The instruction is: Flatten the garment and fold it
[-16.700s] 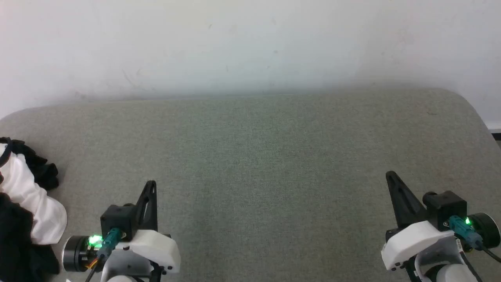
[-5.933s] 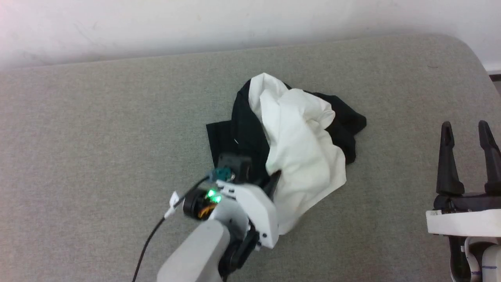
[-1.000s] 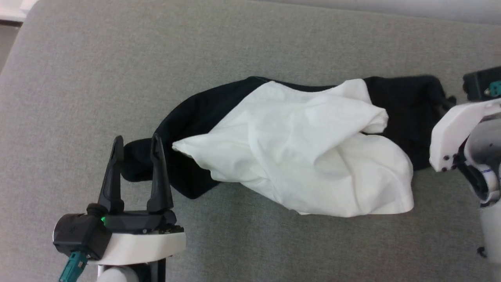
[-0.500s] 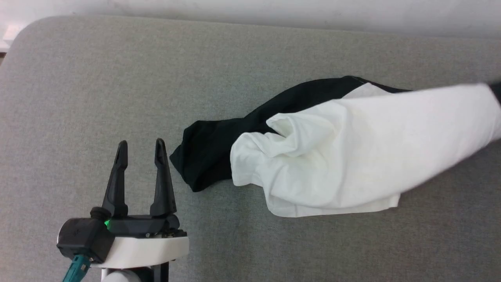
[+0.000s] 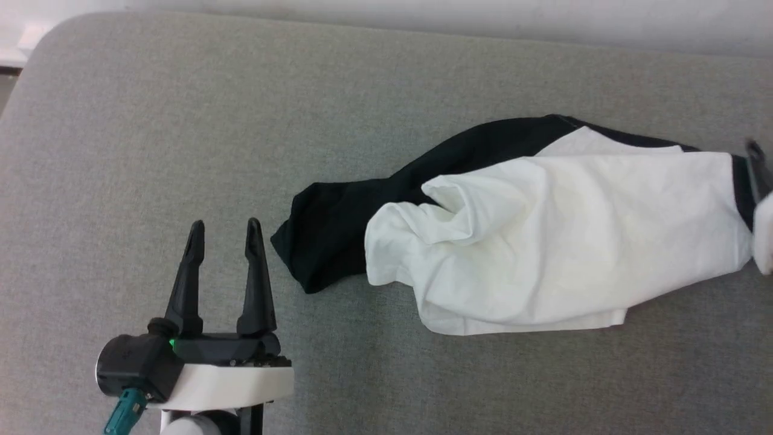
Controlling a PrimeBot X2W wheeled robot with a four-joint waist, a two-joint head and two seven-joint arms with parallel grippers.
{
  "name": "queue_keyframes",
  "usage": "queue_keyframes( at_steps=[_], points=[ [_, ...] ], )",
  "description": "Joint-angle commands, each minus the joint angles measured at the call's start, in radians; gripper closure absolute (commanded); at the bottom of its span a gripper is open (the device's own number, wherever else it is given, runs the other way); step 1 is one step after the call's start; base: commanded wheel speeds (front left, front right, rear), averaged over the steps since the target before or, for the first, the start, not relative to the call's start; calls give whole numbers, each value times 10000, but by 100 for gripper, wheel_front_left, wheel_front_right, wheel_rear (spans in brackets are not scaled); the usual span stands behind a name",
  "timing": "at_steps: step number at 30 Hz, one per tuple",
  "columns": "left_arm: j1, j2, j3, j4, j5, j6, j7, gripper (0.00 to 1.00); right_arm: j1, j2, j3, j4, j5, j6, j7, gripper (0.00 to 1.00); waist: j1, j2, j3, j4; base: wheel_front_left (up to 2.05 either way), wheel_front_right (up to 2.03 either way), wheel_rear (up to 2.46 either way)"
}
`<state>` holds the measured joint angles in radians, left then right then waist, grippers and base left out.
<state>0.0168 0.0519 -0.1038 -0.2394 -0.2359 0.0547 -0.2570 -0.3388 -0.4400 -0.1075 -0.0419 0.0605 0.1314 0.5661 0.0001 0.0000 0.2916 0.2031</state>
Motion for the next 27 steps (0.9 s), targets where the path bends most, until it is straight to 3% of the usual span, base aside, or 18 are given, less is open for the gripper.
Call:
queue_keyframes(
  at_steps=[1,6,12,19,27],
  points=[
    [-5,-16,15,55,81,-53,-47,0,-289,301,235,-419,378,-7,-250,0,-1,0,-414,-231,0,0,0],
    [223,-16,54,94,175,-49,-47,0,-59,966,1553,-1361,1575,-7,350,0,-1,0,-801,-385,0,0,0],
    [372,-16,88,10,235,-103,-47,0,1190,922,3230,-1708,2533,-7,1496,0,-1,0,-889,-232,0,0,0],
    [435,-16,5,-7,145,-53,-47,0,2299,505,4126,-1225,2640,-7,1866,0,-1,0,-626,246,0,0,0],
    [216,-16,-41,-25,42,-23,-47,0,1969,247,4722,21,1825,-7,1276,0,-1,0,-231,639,0,0,0]
  ],
)
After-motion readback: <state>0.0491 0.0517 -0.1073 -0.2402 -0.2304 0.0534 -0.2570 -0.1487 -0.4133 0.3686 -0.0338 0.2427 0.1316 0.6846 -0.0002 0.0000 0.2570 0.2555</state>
